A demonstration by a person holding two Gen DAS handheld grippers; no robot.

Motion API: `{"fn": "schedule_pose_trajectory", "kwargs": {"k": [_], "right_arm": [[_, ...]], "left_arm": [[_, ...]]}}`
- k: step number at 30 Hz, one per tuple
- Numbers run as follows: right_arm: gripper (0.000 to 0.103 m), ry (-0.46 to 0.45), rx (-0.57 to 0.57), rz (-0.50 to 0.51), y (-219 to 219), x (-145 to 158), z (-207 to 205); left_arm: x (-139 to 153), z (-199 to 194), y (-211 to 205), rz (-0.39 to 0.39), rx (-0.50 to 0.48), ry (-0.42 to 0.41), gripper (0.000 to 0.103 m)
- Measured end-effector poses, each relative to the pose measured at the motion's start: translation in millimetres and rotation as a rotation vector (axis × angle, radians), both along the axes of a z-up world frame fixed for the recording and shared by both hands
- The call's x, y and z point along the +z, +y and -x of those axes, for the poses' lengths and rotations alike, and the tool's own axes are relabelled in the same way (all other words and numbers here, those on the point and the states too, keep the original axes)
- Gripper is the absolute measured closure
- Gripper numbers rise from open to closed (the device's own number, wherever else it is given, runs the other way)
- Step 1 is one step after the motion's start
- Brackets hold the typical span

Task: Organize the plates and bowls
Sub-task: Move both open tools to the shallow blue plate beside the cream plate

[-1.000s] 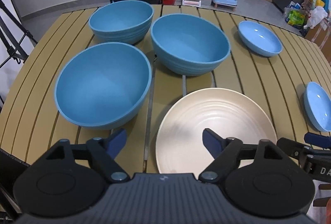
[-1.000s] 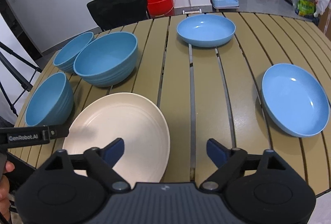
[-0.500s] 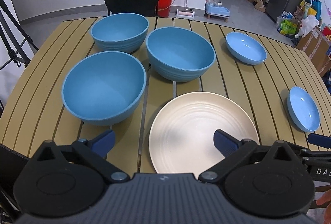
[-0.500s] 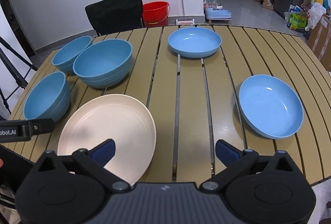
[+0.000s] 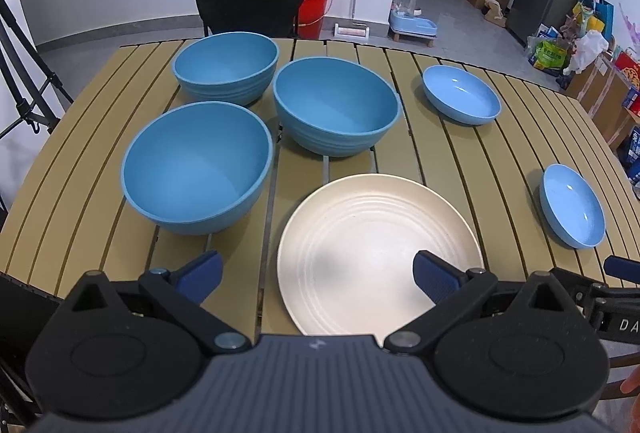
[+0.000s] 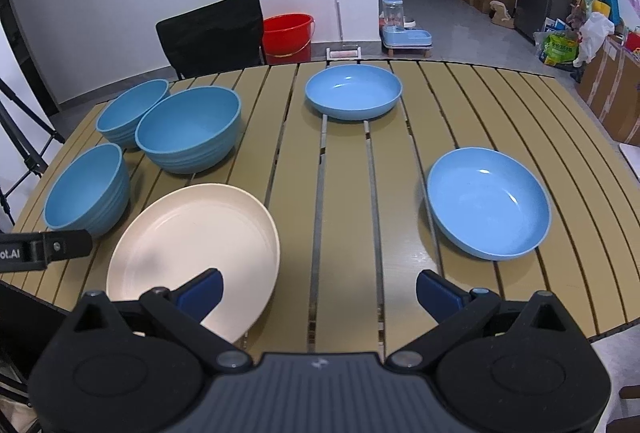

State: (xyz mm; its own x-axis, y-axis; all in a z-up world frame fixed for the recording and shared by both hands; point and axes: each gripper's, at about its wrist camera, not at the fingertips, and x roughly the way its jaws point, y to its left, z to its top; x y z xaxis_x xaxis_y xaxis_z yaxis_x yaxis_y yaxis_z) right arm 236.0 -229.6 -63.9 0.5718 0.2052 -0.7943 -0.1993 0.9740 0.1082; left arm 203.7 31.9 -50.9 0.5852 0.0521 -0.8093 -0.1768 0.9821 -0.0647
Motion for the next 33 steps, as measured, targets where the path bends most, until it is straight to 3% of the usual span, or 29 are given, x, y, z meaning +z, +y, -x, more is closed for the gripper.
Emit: {"fn": "schedule_pose_trajectory", "kwargs": {"k": [15, 33], "right_arm": [[0.000, -0.022, -0.060, 0.003, -33.0, 6.6, 5.9], [0.000, -0.034, -0.146, 0.032, -83.2, 7.0, -14.6]], "left_arm": [[7.1, -3.4, -30.0, -0.005, -0.063, -0.009, 0.000], [10.9, -46.3, -78.0, -0.003, -0.145, -0.002, 0.000]]}}
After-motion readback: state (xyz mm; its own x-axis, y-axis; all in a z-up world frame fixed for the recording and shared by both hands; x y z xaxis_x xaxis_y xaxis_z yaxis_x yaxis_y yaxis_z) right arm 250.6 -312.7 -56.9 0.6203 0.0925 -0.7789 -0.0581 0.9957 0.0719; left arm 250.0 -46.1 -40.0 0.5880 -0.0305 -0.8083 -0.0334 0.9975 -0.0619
